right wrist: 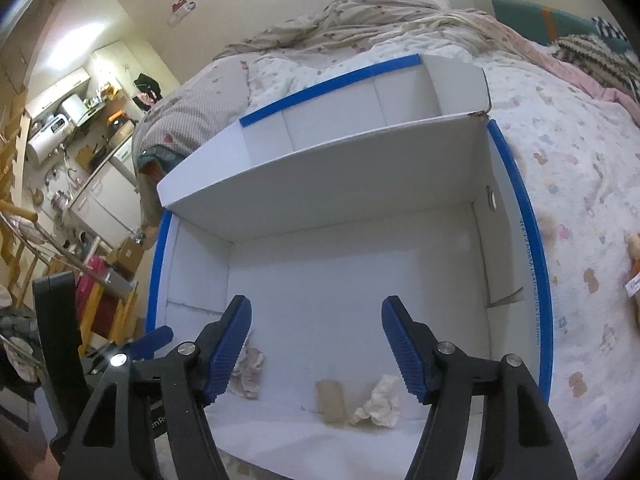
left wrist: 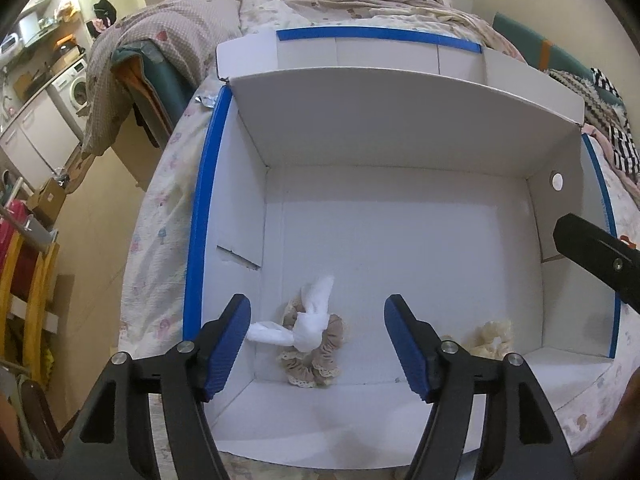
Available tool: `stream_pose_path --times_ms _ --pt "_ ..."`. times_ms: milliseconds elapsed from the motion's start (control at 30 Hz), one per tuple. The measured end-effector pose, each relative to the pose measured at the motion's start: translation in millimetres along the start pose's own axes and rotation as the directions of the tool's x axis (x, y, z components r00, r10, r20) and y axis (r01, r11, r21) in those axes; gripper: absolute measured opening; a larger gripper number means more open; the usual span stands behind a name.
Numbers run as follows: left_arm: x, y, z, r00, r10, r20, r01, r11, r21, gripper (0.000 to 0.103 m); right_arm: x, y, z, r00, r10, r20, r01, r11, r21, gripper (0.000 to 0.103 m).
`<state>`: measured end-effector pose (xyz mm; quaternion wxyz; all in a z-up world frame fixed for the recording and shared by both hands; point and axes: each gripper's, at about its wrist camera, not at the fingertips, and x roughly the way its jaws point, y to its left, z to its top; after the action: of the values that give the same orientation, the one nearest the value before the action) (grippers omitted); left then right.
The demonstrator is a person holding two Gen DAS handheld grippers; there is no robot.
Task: Organize soft objects
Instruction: 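Open both tools to release the sock and tan piece in the box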
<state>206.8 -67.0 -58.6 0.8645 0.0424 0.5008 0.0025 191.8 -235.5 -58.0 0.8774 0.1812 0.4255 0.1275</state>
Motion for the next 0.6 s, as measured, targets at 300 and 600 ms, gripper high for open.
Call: stream_pose_path --times_ms 300,600 --pt "-0.3 2.9 1.3 1.0 -0.004 -0.006 0.004 1.0 -0.014 0.067 -11.0 -0.4 2.5 0.996 0.071 0.059 -0.073 0.997 0.038 0.093" --pt "-2.9 3.9 0.5 1.0 -0.007 0.005 0.007 1.0 -0.02 0.067 -12.5 2.4 -1.8 0.997 0.056 0.048 -0.057 0.998 0.014 0.093"
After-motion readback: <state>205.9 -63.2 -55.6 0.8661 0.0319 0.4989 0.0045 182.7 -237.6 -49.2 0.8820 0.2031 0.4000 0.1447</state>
